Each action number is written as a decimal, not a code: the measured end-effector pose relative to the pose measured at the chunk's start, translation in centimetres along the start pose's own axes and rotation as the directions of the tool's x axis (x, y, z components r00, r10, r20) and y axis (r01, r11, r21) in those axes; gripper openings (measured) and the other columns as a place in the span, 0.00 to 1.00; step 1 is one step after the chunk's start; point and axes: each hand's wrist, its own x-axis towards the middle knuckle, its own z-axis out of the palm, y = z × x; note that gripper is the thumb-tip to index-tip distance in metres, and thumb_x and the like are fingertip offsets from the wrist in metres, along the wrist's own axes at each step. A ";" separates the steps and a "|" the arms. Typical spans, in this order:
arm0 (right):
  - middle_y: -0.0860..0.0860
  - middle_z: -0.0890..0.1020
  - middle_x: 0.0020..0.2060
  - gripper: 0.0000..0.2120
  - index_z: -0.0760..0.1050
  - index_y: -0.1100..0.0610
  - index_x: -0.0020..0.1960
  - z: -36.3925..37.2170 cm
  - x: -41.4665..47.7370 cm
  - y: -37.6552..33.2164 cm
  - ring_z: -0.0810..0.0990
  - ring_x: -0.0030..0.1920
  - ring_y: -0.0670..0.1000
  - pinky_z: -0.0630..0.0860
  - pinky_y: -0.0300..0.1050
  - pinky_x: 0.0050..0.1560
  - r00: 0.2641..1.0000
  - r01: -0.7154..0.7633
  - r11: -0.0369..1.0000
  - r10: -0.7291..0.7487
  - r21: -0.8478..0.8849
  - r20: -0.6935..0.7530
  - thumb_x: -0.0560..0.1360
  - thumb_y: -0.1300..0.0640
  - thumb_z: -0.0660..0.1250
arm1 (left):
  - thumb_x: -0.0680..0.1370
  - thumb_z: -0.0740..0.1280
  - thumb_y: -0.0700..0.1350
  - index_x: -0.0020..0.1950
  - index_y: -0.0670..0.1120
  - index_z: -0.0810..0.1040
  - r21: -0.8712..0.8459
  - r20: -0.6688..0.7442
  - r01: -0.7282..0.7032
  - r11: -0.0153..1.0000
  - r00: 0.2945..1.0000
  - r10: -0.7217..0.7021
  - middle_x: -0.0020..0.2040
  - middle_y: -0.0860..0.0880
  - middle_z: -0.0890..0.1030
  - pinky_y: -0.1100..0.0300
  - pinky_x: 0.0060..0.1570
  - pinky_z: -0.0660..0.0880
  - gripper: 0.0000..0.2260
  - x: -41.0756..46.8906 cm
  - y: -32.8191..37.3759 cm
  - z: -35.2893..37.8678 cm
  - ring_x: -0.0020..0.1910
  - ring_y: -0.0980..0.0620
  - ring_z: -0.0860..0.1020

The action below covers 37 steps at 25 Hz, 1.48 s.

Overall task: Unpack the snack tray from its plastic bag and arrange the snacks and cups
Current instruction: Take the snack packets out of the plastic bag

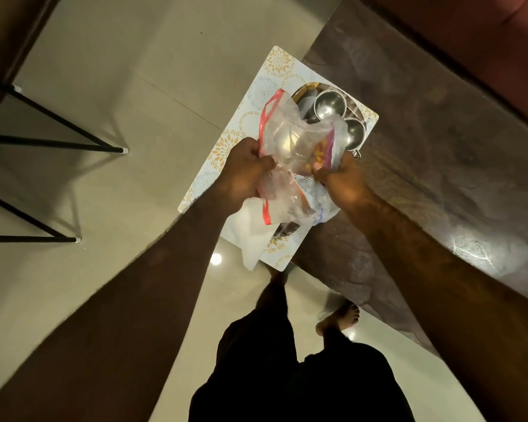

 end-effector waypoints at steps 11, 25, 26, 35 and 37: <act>0.48 0.78 0.62 0.32 0.69 0.47 0.72 -0.6 -6.8 -5.4 0.81 0.61 0.49 0.82 0.51 0.62 0.980 0.181 0.983 -0.182 -0.016 -0.076 0.73 0.35 0.72 | 0.74 0.64 0.40 0.62 0.49 0.76 -0.056 0.286 -0.177 0.983 0.940 0.186 0.53 0.44 0.84 0.45 0.48 0.84 0.17 -4.0 4.9 3.3 0.52 0.44 0.84; 0.51 0.83 0.45 0.09 0.73 0.55 0.53 -6.0 -6.5 -4.1 0.87 0.48 0.57 0.86 0.63 0.46 0.902 0.227 0.957 -0.277 -0.181 -0.331 0.78 0.66 0.68 | 0.71 0.57 0.36 0.52 0.46 0.69 0.526 -0.063 -0.488 0.696 0.794 0.604 0.59 0.44 0.74 0.63 0.33 0.73 0.11 -7.8 4.8 1.2 0.47 0.47 0.77; 0.52 0.83 0.45 0.08 0.75 0.56 0.50 -6.2 -6.6 -4.1 0.86 0.48 0.58 0.86 0.62 0.47 0.895 0.245 0.943 -0.309 -0.224 -0.322 0.78 0.68 0.67 | 0.72 0.58 0.37 0.49 0.45 0.74 0.632 0.027 -0.519 0.575 0.757 0.653 0.62 0.43 0.74 0.65 0.33 0.71 0.10 -8.1 4.7 1.0 0.46 0.46 0.78; 0.53 0.76 0.65 0.20 0.81 0.48 0.68 -7.0 -10.1 -5.7 0.76 0.66 0.54 0.76 0.45 0.58 0.830 0.257 0.756 -0.492 -0.603 -0.263 0.77 0.55 0.75 | 0.72 0.75 0.52 0.77 0.47 0.63 0.790 0.116 -0.369 0.490 0.874 0.471 0.76 0.46 0.67 0.48 0.60 0.77 0.37 -8.5 5.2 2.9 0.64 0.42 0.77; 0.52 0.80 0.62 0.17 0.84 0.50 0.65 -6.5 -11.5 -7.0 0.78 0.63 0.53 0.74 0.42 0.56 0.739 0.393 0.628 -0.650 -0.671 -0.175 0.77 0.59 0.73 | 0.69 0.77 0.50 0.79 0.48 0.58 0.799 0.178 -0.397 0.452 0.873 0.453 0.78 0.46 0.63 0.49 0.55 0.78 0.43 -9.0 5.3 3.3 0.62 0.41 0.78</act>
